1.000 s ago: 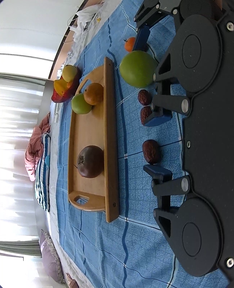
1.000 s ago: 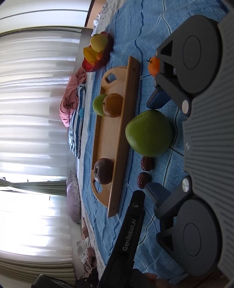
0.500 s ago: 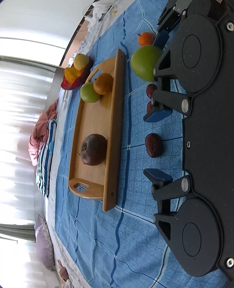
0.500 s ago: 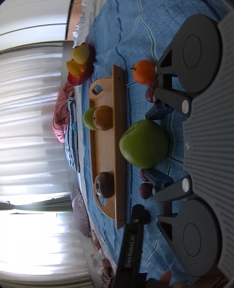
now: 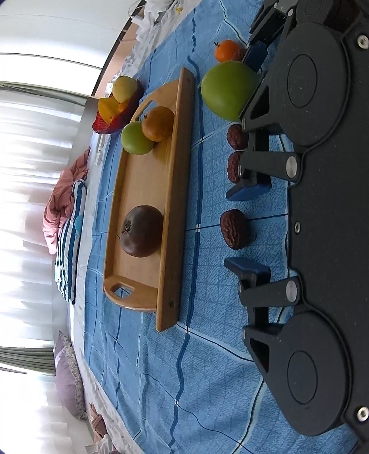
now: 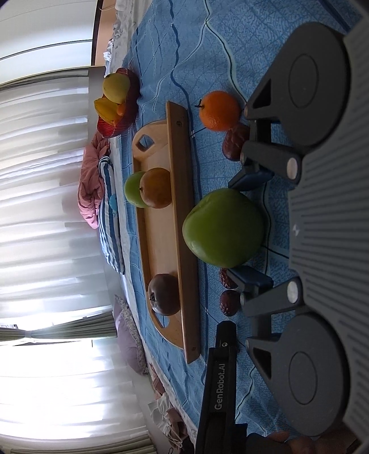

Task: Organize fruits
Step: 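Grasp a red date with the left tool while the right tool grasps the large green apple, then carry the date in the left tool while the right tool carries the large apple over the tray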

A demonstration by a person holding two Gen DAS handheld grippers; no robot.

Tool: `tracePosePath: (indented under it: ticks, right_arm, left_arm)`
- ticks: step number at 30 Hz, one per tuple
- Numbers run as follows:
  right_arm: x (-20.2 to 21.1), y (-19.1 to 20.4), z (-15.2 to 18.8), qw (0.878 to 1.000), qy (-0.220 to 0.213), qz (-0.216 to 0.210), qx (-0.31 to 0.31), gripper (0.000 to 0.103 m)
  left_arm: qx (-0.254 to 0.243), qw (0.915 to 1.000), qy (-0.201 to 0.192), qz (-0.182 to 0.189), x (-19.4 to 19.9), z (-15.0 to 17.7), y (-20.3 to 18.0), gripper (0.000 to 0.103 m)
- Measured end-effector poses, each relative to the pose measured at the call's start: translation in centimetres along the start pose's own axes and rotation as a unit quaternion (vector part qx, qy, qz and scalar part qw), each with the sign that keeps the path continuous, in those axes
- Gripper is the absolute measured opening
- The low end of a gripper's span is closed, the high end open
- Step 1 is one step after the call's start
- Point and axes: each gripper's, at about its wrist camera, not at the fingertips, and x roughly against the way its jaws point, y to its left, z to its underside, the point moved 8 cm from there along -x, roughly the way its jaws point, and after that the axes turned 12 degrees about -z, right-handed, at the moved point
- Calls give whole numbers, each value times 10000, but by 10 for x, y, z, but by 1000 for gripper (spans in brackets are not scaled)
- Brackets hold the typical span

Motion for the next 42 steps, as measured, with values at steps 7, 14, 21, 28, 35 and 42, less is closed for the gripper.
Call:
tracePosePath:
  ticks: [7,14,21,28,35,42]
  right_arm:
    - [0,-1,0,10000,5,2,-22,60]
    - [0,-1,-2,10000,17,-14,-53,60]
    - [2,-2,-5,10000,1,-49,-85,60]
    - [8,0,-12,9999,-150,-28,36,60]
    - [11,1,-29,9987,-340,149,357,53]
    - [4,7,-33,9978,-229,200,584,60]
  left_arm:
    - [-31,10000,-29,-34,-2,-4,0,29]
    - [-96,9999,-114,-30,1,-8,-1,29]
    - [-179,9994,-302,-74,6,-17,-1,29]
    - [-237,9989,-384,-82,9,-23,-1,29]
    - [-333,9980,-522,-96,10,-33,-3,29]
    - [-313,9985,-434,-95,7,-29,-2,29]
